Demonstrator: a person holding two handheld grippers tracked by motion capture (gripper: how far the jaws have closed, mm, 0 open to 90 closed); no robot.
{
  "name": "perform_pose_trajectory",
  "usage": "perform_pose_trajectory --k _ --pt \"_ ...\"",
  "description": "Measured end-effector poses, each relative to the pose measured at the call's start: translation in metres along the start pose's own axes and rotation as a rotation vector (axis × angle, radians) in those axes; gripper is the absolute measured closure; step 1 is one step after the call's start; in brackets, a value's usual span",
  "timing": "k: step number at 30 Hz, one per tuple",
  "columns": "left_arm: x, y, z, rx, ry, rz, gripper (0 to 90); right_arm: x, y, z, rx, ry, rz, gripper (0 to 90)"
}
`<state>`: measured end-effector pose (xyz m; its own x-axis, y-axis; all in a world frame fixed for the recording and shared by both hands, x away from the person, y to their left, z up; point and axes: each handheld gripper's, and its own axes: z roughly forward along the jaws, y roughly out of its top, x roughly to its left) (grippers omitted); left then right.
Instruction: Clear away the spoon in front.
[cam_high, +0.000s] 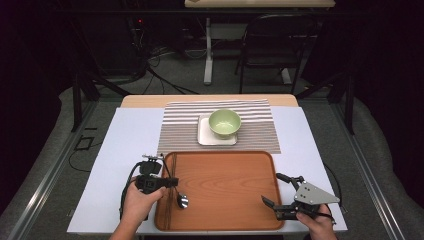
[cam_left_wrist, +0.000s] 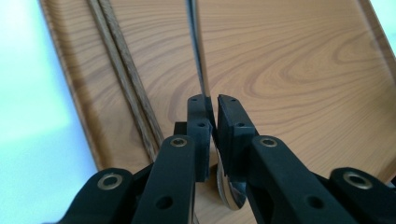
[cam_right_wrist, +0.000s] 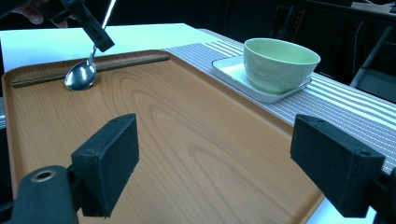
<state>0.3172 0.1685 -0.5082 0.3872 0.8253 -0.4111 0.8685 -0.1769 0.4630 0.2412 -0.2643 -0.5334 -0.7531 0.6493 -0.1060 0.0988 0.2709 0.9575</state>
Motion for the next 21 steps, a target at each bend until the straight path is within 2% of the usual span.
perform_pose_trajectory --k 8,13,21 --pt "0.007 0.011 0.017 0.042 0.01 0.004 80.5 0.0 0.0 0.0 -0.001 0.001 -0.001 14.9" --pt "0.011 0.013 0.025 0.049 0.006 -0.007 79.7 0.0 0.0 0.0 -0.001 0.002 0.0 14.9" --pt "0.013 0.014 0.032 0.061 0.007 0.005 79.4 0.0 0.0 0.0 -0.003 0.002 0.0 14.9"
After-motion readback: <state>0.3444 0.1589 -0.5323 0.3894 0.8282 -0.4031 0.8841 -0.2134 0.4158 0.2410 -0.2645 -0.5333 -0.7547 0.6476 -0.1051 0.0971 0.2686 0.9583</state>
